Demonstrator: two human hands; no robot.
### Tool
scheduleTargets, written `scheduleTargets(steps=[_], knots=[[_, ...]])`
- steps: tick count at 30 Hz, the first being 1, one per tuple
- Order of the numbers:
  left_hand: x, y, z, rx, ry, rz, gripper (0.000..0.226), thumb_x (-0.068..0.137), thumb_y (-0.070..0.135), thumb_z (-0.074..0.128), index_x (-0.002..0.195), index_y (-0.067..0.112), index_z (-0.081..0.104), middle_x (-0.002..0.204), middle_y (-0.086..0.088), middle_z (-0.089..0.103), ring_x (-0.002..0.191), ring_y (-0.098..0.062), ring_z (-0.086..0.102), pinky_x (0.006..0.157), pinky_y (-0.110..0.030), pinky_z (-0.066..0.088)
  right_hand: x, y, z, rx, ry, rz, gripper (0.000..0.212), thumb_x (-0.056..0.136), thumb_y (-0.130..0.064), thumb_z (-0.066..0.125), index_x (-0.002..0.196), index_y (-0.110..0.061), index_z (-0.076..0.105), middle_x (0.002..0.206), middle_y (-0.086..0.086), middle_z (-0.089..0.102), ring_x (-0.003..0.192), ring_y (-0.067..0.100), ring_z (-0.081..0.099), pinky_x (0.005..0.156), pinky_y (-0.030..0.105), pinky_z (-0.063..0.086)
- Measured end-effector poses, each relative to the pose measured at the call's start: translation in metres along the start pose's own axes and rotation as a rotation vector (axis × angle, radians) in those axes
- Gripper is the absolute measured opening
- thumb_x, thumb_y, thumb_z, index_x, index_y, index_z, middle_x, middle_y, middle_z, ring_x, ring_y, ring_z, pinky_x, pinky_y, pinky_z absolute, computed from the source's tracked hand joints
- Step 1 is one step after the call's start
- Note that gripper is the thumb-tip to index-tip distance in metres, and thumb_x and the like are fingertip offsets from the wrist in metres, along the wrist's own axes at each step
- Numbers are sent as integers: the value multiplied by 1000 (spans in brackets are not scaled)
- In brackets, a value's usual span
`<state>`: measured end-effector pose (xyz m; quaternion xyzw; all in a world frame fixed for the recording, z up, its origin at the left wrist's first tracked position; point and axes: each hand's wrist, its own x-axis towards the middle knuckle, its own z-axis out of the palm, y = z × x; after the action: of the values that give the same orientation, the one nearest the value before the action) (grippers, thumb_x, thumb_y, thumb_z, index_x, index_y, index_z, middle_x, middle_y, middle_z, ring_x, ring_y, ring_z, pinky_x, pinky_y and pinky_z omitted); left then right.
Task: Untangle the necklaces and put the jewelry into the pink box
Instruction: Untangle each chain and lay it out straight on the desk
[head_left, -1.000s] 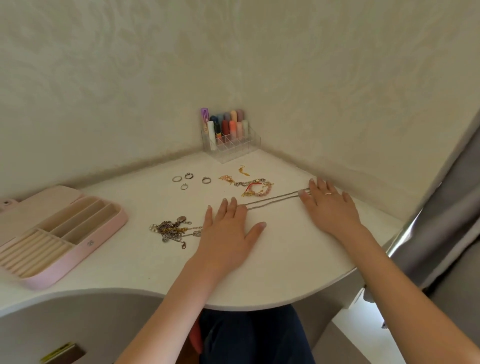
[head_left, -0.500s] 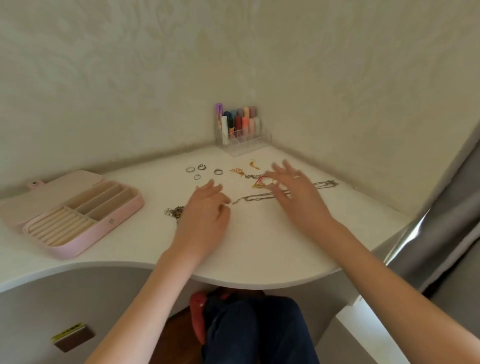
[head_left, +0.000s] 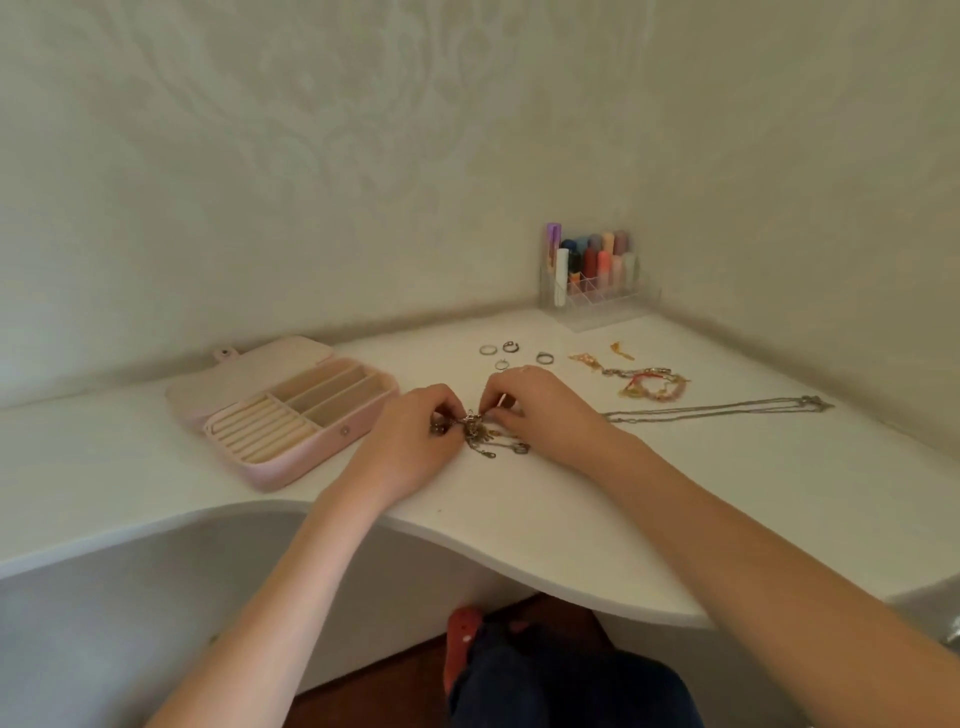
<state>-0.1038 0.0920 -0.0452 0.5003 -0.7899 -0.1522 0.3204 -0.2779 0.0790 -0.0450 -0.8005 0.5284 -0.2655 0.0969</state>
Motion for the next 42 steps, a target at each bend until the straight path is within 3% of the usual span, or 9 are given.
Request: scheduleTargets(steps=[6, 10, 13, 16, 22, 28, 33, 37, 42], knots=[[-1, -8, 0, -41, 69, -32, 17, 76, 2, 58, 73, 19, 59, 73, 7, 62, 70, -12, 58, 59, -14, 39, -3, 0, -2, 404, 158, 81, 7, 87, -12, 65, 89, -15, 59, 78, -3, 67, 71, 6, 61, 65, 6, 42], [-3, -7, -1, -52, 78, -26, 19, 74, 0, 57, 74, 19, 60, 77, 8, 63, 76, -3, 57, 65, -16, 41, 0, -2, -9, 712, 265, 146, 9, 81, -9, 72, 88, -7, 68, 72, 3, 71, 64, 6, 64, 65, 14, 50], [2, 3, 2, -297, 68, -43, 19, 79, 3, 57, 90, 18, 56, 94, 10, 67, 91, 6, 57, 75, -9, 39, 1, -7, -12, 848, 270, 157, 3, 81, -10, 72, 83, -8, 70, 71, 4, 71, 64, 9, 65, 67, 19, 54], [9, 16, 9, -562, 48, -93, 10, 87, 12, 61, 96, 15, 58, 88, 1, 73, 76, 0, 64, 66, -12, 44, 2, -13, -12, 899, 243, 150, 3, 82, -10, 71, 81, -12, 70, 67, -3, 71, 65, 8, 64, 69, 19, 55], [16, 14, 11, -663, 134, -156, 7, 89, 11, 62, 86, 8, 67, 64, -4, 67, 56, -11, 63, 59, -23, 51, 3, -5, -21, 1087, 388, 289, 5, 88, -13, 64, 86, -11, 69, 71, 0, 68, 64, 6, 62, 69, 18, 54], [16, 10, 14, -496, 132, -98, 10, 88, 21, 63, 81, 17, 67, 66, 7, 57, 57, -3, 45, 55, -15, 36, 4, -3, -25, 1509, 389, 428, 9, 94, -12, 55, 89, -7, 60, 69, 4, 60, 64, 12, 66, 65, 22, 56], [18, 10, 13, -598, 161, -173, 11, 89, 14, 60, 79, 15, 64, 78, -5, 67, 68, -9, 61, 62, -23, 45, 4, 2, -26, 1535, 419, 490, 6, 95, -13, 55, 91, -10, 56, 67, 4, 56, 65, 14, 62, 65, 25, 55], [17, 11, 12, -608, 239, -148, 8, 85, 3, 54, 80, 1, 60, 89, -22, 65, 74, -16, 57, 65, -21, 44, 4, 1, -22, 1424, 394, 508, 5, 95, -11, 54, 91, -10, 56, 70, 5, 56, 69, 15, 64, 73, 27, 55], [17, 9, 14, -618, 218, -148, 15, 79, -1, 57, 70, 11, 52, 87, -22, 67, 77, -24, 62, 69, -32, 45, 3, -4, -22, 1541, 364, 483, 4, 96, -10, 53, 93, -8, 55, 70, 7, 55, 68, 17, 65, 67, 27, 58]])
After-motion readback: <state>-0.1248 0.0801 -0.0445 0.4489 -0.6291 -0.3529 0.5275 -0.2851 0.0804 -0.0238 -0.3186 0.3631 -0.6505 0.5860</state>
